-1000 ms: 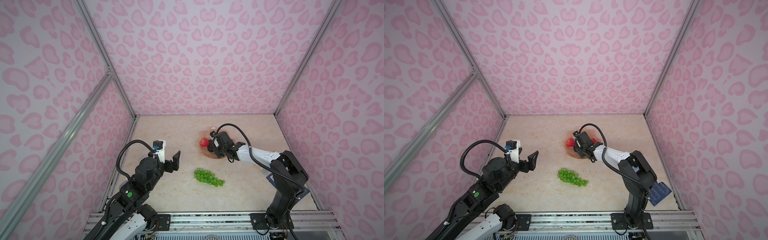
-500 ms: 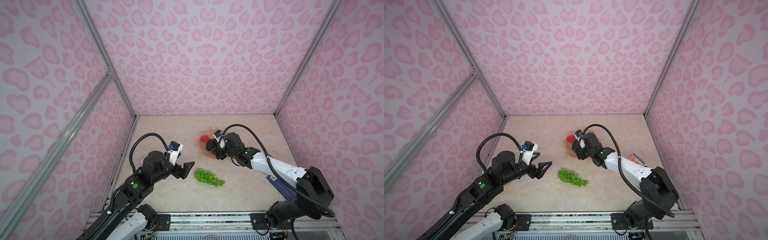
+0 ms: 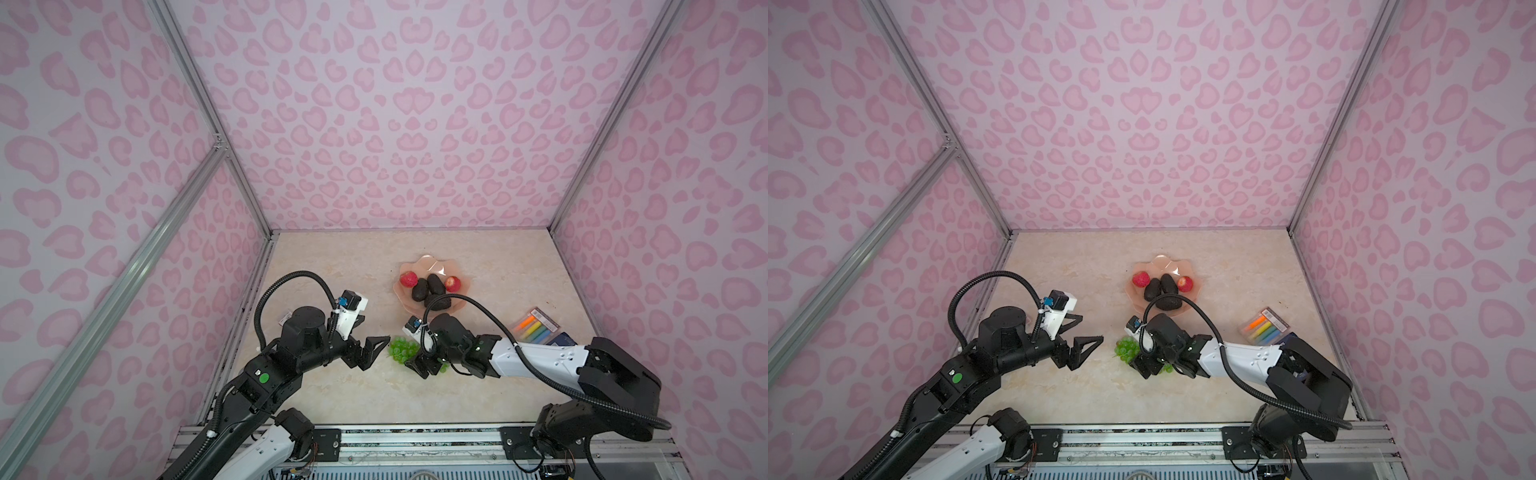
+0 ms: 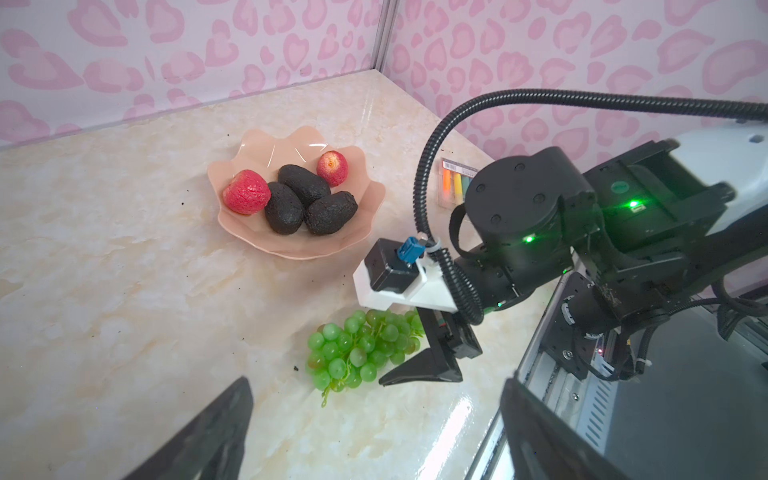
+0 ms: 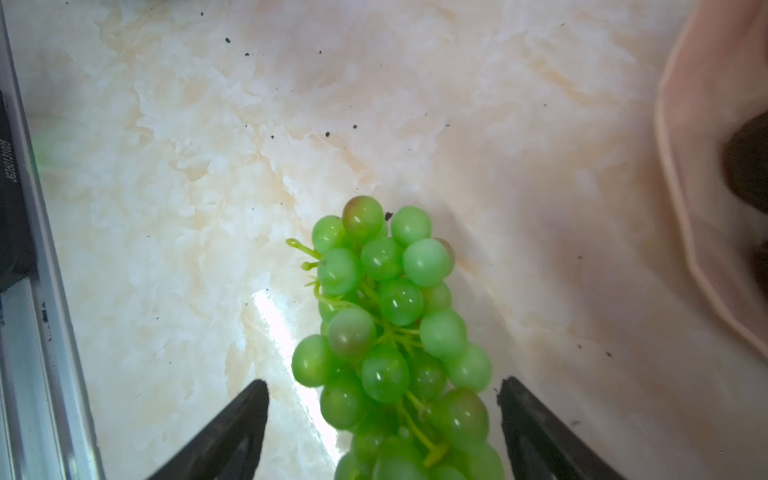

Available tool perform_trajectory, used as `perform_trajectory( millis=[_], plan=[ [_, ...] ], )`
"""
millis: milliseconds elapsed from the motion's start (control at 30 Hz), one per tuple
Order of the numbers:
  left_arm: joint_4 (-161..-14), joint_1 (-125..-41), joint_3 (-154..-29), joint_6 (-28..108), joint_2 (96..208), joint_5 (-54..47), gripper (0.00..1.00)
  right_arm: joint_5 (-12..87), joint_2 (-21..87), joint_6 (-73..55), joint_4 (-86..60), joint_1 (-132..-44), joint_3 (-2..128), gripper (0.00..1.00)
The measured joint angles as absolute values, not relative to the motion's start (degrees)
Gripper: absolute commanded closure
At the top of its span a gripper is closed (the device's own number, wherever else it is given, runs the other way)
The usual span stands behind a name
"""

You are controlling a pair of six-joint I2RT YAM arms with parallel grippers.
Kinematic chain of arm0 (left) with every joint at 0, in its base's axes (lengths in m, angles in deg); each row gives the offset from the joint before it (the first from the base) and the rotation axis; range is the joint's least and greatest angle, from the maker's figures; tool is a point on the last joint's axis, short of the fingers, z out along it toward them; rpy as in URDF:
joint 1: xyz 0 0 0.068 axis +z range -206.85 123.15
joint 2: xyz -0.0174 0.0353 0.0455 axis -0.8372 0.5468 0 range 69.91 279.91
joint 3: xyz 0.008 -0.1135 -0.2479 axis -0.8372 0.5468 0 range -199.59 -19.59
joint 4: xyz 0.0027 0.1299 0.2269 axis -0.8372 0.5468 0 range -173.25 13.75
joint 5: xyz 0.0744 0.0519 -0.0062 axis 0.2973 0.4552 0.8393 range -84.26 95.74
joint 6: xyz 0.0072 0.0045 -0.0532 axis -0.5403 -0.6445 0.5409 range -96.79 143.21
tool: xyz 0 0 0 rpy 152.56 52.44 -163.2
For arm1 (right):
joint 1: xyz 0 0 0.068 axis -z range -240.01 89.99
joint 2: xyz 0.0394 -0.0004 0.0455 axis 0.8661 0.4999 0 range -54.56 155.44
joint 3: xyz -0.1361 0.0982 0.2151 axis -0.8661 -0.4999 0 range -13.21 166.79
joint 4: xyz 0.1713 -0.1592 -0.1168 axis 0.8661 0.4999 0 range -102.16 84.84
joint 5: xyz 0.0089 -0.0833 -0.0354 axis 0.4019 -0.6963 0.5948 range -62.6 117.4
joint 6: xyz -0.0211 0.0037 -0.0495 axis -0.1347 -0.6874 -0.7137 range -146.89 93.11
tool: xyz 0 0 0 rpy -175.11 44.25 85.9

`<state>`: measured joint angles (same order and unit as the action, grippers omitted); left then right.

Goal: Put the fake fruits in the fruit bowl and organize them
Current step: 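Grasp the green grape bunch with the right gripper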

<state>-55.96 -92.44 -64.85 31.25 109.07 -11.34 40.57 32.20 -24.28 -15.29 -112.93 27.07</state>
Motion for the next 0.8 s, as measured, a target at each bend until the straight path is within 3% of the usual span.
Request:
perform_trajectory(
  millis=[233,400,467,567,800],
  plan=[
    [-55.9,-92.4,-64.7,31.8,109.2,-12.1,0.06,38.2,37.8,-24.0,-17.5,-113.4,28.6,0.13],
    [-56.0,-92.4,-64.7,31.9,109.4,-12.3,0.07,36.2,40.6,-23.9,-18.7,-113.5,29.4,0.22],
    [-56.0,-92.4,-64.7,31.9,109.4,-12.5,0.07,36.0,41.5,-23.4,-19.0,-113.5,29.7,0.29],
    [-56.0,-92.4,-64.7,32.2,109.5,-12.5,0.07,35.0,42.7,-23.2,-19.6,-113.5,30.1,0.5],
    [-56.0,-92.4,-64.7,32.2,109.7,-12.5,0.07,35.0,43.4,-21.4,-21.4,-113.5,30.6,0.69]
  ],
)
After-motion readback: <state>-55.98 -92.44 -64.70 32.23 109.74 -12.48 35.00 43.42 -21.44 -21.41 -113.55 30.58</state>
